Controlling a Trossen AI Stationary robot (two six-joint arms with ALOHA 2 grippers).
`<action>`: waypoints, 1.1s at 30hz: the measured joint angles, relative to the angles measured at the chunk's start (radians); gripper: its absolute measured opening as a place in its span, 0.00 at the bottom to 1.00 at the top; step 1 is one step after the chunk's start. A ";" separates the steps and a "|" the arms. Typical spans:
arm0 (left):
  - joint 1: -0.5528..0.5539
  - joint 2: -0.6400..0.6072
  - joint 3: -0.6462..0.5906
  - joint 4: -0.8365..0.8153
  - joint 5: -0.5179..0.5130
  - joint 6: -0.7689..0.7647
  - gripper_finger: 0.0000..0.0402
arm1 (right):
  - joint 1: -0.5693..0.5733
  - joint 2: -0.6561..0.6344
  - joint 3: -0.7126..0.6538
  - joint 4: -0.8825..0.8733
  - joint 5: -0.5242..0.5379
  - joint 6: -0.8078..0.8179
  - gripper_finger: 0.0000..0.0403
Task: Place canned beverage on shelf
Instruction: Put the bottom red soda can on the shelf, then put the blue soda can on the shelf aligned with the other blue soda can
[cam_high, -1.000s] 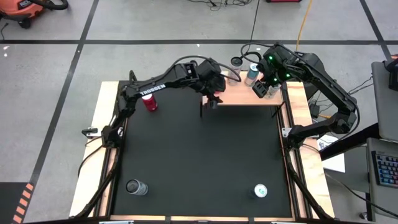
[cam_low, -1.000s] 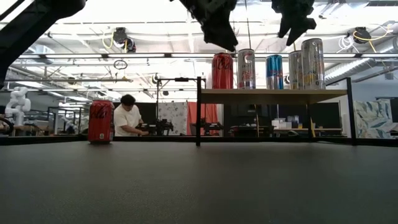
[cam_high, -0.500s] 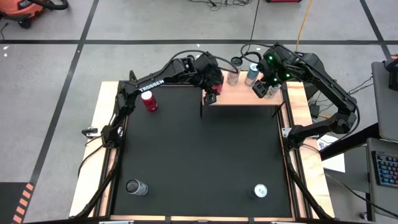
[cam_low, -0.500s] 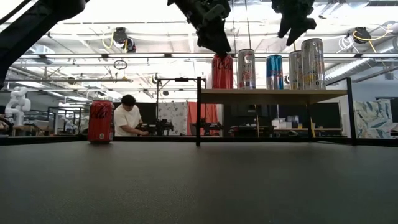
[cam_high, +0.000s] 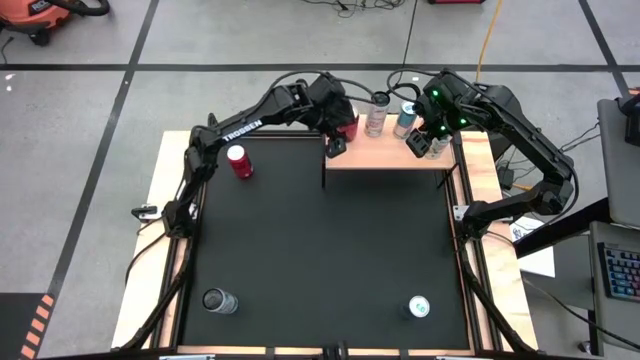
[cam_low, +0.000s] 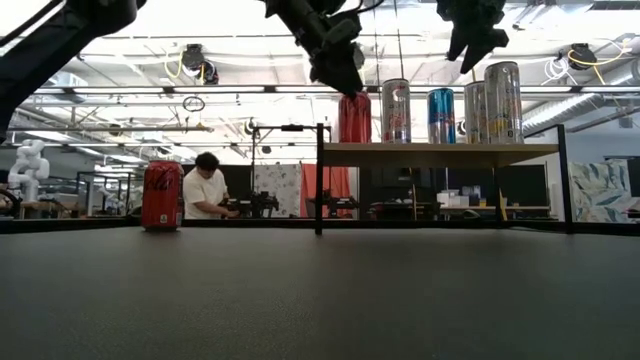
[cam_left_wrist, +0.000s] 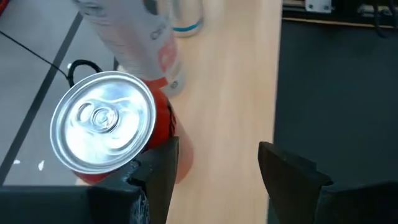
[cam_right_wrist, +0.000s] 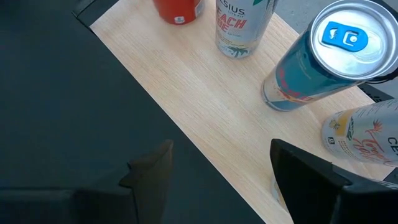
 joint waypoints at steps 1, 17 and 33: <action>0.003 0.004 0.000 0.009 0.000 -0.001 0.56 | 0.000 0.000 0.000 0.000 0.000 0.000 0.62; -0.010 -0.015 0.004 -0.110 0.001 -0.026 0.56 | 0.000 0.000 0.000 -0.001 0.000 -0.015 0.62; -0.153 -0.150 0.005 -0.231 -0.006 -0.072 0.56 | 0.027 -0.066 0.000 -0.056 -0.162 0.089 0.62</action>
